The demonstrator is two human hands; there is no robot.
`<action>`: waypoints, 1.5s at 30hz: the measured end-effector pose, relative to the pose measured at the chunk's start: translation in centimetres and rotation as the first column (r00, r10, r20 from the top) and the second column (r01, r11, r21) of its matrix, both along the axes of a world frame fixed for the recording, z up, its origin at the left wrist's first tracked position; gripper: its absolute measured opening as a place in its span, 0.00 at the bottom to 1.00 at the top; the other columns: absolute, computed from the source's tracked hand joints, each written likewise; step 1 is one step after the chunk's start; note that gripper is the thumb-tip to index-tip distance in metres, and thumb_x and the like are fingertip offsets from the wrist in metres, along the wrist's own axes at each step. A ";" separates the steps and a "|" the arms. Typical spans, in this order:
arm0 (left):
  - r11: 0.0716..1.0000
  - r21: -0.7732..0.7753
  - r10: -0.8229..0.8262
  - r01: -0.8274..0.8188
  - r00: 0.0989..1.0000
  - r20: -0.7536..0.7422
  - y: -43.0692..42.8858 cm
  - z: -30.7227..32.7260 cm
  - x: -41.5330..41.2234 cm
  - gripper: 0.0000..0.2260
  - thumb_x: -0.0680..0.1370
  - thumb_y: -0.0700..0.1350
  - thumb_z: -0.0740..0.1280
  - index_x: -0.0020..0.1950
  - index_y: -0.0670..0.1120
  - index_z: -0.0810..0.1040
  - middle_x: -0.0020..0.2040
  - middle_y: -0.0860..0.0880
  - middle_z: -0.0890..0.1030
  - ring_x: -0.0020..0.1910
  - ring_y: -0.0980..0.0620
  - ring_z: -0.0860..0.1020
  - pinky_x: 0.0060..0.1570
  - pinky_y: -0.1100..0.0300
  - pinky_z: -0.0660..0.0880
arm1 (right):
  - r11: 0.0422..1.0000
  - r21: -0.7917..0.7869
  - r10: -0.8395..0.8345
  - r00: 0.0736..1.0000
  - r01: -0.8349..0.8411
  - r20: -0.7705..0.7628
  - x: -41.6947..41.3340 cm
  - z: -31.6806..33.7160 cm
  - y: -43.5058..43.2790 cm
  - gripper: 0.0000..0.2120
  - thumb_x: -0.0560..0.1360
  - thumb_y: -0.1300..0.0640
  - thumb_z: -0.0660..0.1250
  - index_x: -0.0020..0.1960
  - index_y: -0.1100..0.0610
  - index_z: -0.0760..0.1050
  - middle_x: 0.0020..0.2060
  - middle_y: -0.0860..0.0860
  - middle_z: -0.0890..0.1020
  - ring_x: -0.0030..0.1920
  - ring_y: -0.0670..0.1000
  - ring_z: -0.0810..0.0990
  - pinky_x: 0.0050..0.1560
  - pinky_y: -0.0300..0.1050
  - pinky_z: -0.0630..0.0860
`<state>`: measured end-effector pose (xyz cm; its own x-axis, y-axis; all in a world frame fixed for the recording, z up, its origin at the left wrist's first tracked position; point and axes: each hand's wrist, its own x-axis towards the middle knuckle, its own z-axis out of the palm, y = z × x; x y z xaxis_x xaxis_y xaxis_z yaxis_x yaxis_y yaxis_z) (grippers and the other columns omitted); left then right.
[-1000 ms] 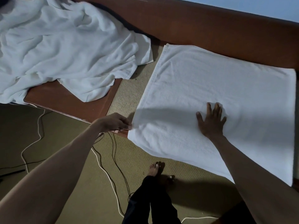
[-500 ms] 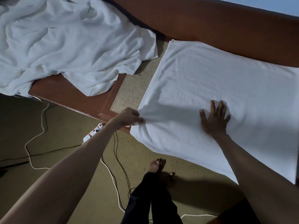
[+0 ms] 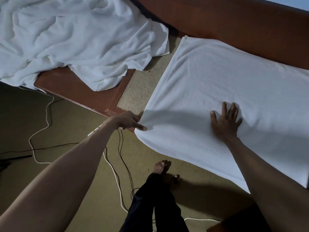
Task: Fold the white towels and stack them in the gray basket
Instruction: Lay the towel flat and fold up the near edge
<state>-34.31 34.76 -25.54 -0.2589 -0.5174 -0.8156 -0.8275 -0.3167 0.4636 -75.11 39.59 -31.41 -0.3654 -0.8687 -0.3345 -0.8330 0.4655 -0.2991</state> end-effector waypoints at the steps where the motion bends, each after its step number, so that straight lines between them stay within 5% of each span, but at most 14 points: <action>1: 1.000 -0.011 0.016 -0.016 1.000 -0.012 0.3 -0.3 0.0 0.16 0.74 0.58 0.77 0.57 0.51 0.83 0.39 0.53 0.78 0.36 0.55 0.72 0.32 0.61 0.67 | 1.000 0.005 -0.002 1.000 0.002 0.001 0.0 0.0 0.0 0.33 0.84 0.39 0.51 0.83 0.50 0.46 0.82 0.56 0.42 0.82 0.55 0.39 0.77 0.67 0.40; 4: 0.992 0.043 0.122 -0.116 0.982 -0.145 1.8 -1.2 0.9 0.21 0.75 0.53 0.77 0.67 0.53 0.79 0.44 0.49 0.81 0.37 0.55 0.74 0.31 0.62 0.69 | 1.000 0.006 0.008 1.000 -0.008 -0.006 0.1 -0.2 0.1 0.33 0.84 0.38 0.51 0.83 0.49 0.45 0.82 0.56 0.41 0.82 0.56 0.39 0.77 0.67 0.40; 9: 0.990 0.077 0.127 -0.118 0.982 -0.139 3.5 -3.4 2.2 0.10 0.71 0.46 0.80 0.51 0.46 0.87 0.38 0.60 0.82 0.34 0.58 0.72 0.30 0.66 0.67 | 1.000 0.008 0.013 0.999 -0.013 -0.034 0.1 -0.5 0.2 0.33 0.84 0.38 0.48 0.83 0.50 0.44 0.82 0.57 0.40 0.82 0.56 0.39 0.77 0.68 0.40; 14: 0.984 0.041 0.176 -0.172 0.972 -0.155 4.4 -4.9 2.1 0.06 0.75 0.52 0.77 0.51 0.54 0.86 0.60 0.54 0.83 0.55 0.53 0.81 0.54 0.56 0.78 | 1.000 -0.009 0.013 0.998 -0.014 -0.059 0.1 -0.8 0.3 0.33 0.84 0.38 0.48 0.83 0.51 0.45 0.82 0.57 0.42 0.82 0.58 0.40 0.76 0.70 0.41; 19: 0.997 0.036 0.065 -0.063 0.996 -0.053 5.6 -5.3 2.4 0.03 0.78 0.50 0.74 0.47 0.53 0.84 0.38 0.60 0.81 0.39 0.55 0.79 0.36 0.66 0.73 | 0.999 -0.046 0.014 0.997 -0.018 -0.079 0.2 -1.2 0.5 0.34 0.83 0.36 0.46 0.83 0.51 0.46 0.82 0.59 0.43 0.82 0.59 0.41 0.75 0.71 0.42; 25: 0.995 -0.098 -0.018 0.035 0.985 0.169 6.4 -6.9 3.2 0.15 0.78 0.54 0.74 0.55 0.42 0.84 0.52 0.47 0.83 0.52 0.47 0.80 0.49 0.57 0.73 | 0.997 -0.081 0.009 0.996 -0.016 -0.084 0.0 -1.4 0.5 0.36 0.81 0.34 0.43 0.83 0.52 0.47 0.82 0.59 0.44 0.82 0.59 0.42 0.75 0.72 0.43; 28: 0.992 0.082 -0.113 0.096 0.964 0.239 4.8 -4.1 2.6 0.16 0.76 0.54 0.76 0.57 0.45 0.84 0.52 0.47 0.85 0.43 0.53 0.81 0.43 0.58 0.78 | 0.996 -0.084 0.010 0.997 -0.017 -0.079 0.2 -1.4 0.5 0.36 0.81 0.35 0.45 0.83 0.52 0.49 0.82 0.59 0.46 0.82 0.60 0.43 0.75 0.72 0.43; 31: 0.926 0.290 -0.287 0.242 0.950 0.126 1.0 1.4 -0.6 0.15 0.78 0.55 0.73 0.57 0.45 0.84 0.49 0.49 0.86 0.42 0.52 0.85 0.44 0.60 0.82 | 0.989 -0.142 -0.041 0.998 0.033 -0.049 0.7 -1.0 0.1 0.31 0.84 0.41 0.51 0.81 0.56 0.57 0.81 0.60 0.52 0.81 0.60 0.49 0.75 0.71 0.45; 32: 0.946 0.193 -0.281 0.261 0.956 0.086 -0.2 2.8 -2.4 0.13 0.80 0.54 0.72 0.54 0.45 0.84 0.47 0.50 0.87 0.42 0.52 0.85 0.45 0.59 0.82 | 0.980 -0.192 -0.064 0.997 0.054 -0.049 0.9 -0.7 -0.3 0.29 0.83 0.42 0.51 0.79 0.57 0.60 0.80 0.60 0.55 0.80 0.61 0.52 0.75 0.71 0.47; 34: 0.945 -0.243 -0.208 0.218 0.976 0.067 -1.5 3.5 -6.7 0.11 0.81 0.53 0.69 0.49 0.46 0.83 0.44 0.51 0.86 0.42 0.51 0.84 0.45 0.57 0.80 | 0.953 -0.296 -0.083 0.996 0.068 -0.039 1.5 -0.2 -1.3 0.27 0.83 0.44 0.51 0.76 0.59 0.65 0.78 0.60 0.61 0.78 0.61 0.57 0.75 0.69 0.51; 37: 0.627 -0.777 -0.086 0.051 0.996 -0.004 -1.7 1.0 -12.8 0.11 0.83 0.50 0.65 0.61 0.47 0.80 0.59 0.48 0.82 0.58 0.46 0.79 0.54 0.50 0.77 | 0.921 -0.389 -0.036 0.999 0.034 0.002 2.3 -0.4 -3.5 0.26 0.83 0.49 0.56 0.77 0.60 0.65 0.78 0.62 0.62 0.78 0.62 0.59 0.76 0.63 0.55; 40: 0.598 -0.749 -0.257 0.284 0.954 0.155 -2.6 -3.7 -15.3 0.25 0.85 0.55 0.58 0.81 0.48 0.64 0.82 0.45 0.62 0.80 0.44 0.59 0.77 0.46 0.58 | 0.947 -0.321 0.028 1.000 -0.023 0.011 2.6 -1.0 -6.2 0.26 0.84 0.50 0.58 0.81 0.55 0.60 0.80 0.63 0.55 0.81 0.62 0.54 0.78 0.59 0.52; 42: 0.585 -0.718 -0.316 0.377 0.921 0.226 -3.6 -5.7 -14.4 0.30 0.85 0.61 0.53 0.85 0.52 0.51 0.85 0.49 0.49 0.84 0.48 0.46 0.81 0.46 0.45 | 0.972 -0.231 0.049 0.999 -0.050 -0.010 2.1 -1.4 -7.5 0.28 0.85 0.49 0.57 0.82 0.53 0.57 0.81 0.62 0.51 0.81 0.61 0.50 0.79 0.59 0.49; 45: 0.514 -0.745 -0.320 0.426 0.901 0.294 -4.5 -6.6 -11.2 0.31 0.84 0.69 0.48 0.84 0.61 0.43 0.84 0.56 0.43 0.83 0.53 0.41 0.80 0.49 0.39 | 0.973 -0.205 0.089 0.993 -0.104 -0.083 0.7 -2.3 -8.1 0.29 0.85 0.44 0.55 0.83 0.52 0.55 0.82 0.61 0.51 0.81 0.61 0.50 0.79 0.62 0.48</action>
